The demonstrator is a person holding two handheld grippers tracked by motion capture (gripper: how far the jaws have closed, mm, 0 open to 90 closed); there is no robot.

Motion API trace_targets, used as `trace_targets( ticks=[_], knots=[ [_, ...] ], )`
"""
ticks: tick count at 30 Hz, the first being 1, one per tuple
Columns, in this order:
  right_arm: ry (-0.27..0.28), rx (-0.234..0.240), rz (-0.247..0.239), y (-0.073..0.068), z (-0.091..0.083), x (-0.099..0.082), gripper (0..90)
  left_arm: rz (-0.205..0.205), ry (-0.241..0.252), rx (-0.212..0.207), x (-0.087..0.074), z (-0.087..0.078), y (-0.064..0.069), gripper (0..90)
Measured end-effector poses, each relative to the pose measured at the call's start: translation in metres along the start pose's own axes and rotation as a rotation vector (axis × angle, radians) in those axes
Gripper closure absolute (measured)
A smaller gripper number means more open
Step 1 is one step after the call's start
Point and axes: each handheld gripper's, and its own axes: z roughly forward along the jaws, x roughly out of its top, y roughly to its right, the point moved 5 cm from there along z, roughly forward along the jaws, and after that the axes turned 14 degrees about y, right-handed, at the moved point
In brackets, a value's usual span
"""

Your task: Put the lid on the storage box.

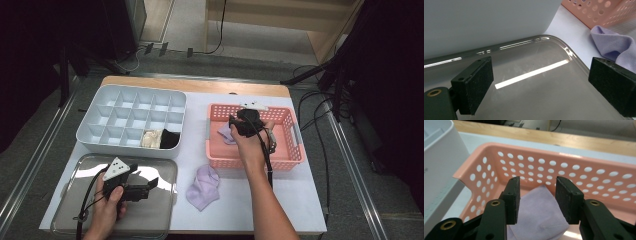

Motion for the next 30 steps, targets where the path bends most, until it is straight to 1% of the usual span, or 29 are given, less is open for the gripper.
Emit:
trace_targets(
  ticks=[2, 3, 5, 6, 7, 8, 10, 12, 14, 15, 17, 18, 19, 21, 25, 28, 30],
  knots=[
    [-0.013, -0.006, 0.013, 0.000, 0.005, -0.004, 56.6, -0.001, -0.001, 0.000, 0.000, 0.000, 0.000, 6.8],
    [-0.027, -0.009, 0.011, 0.000, 0.007, -0.007, 56.6, -0.002, -0.001, 0.000, 0.000, 0.000, 0.000, 6.8],
    [-0.055, -0.023, -0.007, 0.000, 0.010, -0.012, 56.7, -0.001, -0.001, -0.001, 0.000, 0.000, 0.000, 6.8],
    [-0.060, -0.018, 0.000, -0.001, 0.011, -0.013, 56.7, 0.000, -0.002, -0.001, 0.000, 0.000, 0.000, 6.8],
    [-0.066, -0.014, 0.019, -0.001, 0.012, -0.014, 56.7, 0.002, -0.003, -0.002, 0.000, 0.000, 0.000, 6.8],
    [-0.069, -0.001, 0.044, -0.001, 0.013, -0.015, 56.6, 0.003, -0.004, 0.000, 0.000, 0.000, 0.000, 6.8],
    [-0.094, 0.014, 0.098, -0.002, 0.016, -0.018, 55.9, 0.002, -0.003, -0.001, 0.000, 0.000, 0.000, 6.8],
    [-0.114, -0.005, 0.122, 0.000, 0.017, -0.020, 55.6, -0.001, -0.002, -0.001, 0.000, 0.000, 0.000, 6.8],
    [-0.127, -0.012, 0.140, 0.002, 0.018, -0.021, 55.4, -0.003, -0.004, -0.003, 0.000, 0.000, 0.000, 6.8],
    [-0.130, -0.014, 0.144, 0.002, 0.019, -0.022, 55.0, -0.002, -0.004, -0.003, 0.000, 0.000, 0.000, 6.8],
    [-0.132, -0.014, 0.121, 0.002, 0.021, -0.024, 53.5, 0.000, -0.004, -0.001, 0.000, 0.001, 0.000, 6.8],
    [-0.138, -0.022, 0.098, 0.003, 0.022, -0.026, 52.5, -0.002, -0.004, -0.002, 0.000, 0.001, 0.000, 6.8],
    [-0.146, -0.023, 0.086, 0.002, 0.023, -0.028, 51.2, -0.002, -0.004, -0.002, 0.000, 0.001, 0.000, 6.8],
    [-0.156, -0.026, 0.082, 0.001, 0.025, -0.031, 48.9, -0.003, -0.005, -0.003, 0.000, 0.000, 0.000, 6.8],
    [-0.187, -0.030, 0.088, 0.001, 0.029, -0.036, 44.9, -0.003, -0.008, -0.004, 0.000, 0.000, -0.001, 6.8],
    [-0.195, -0.033, 0.098, 0.001, 0.030, -0.038, 44.7, -0.004, -0.007, -0.004, 0.000, 0.000, -0.001, 6.8],
    [-0.217, -0.034, 0.115, 0.001, 0.032, -0.040, 45.9, -0.005, -0.007, -0.005, 0.000, 0.000, -0.001, 6.8]
  ],
)
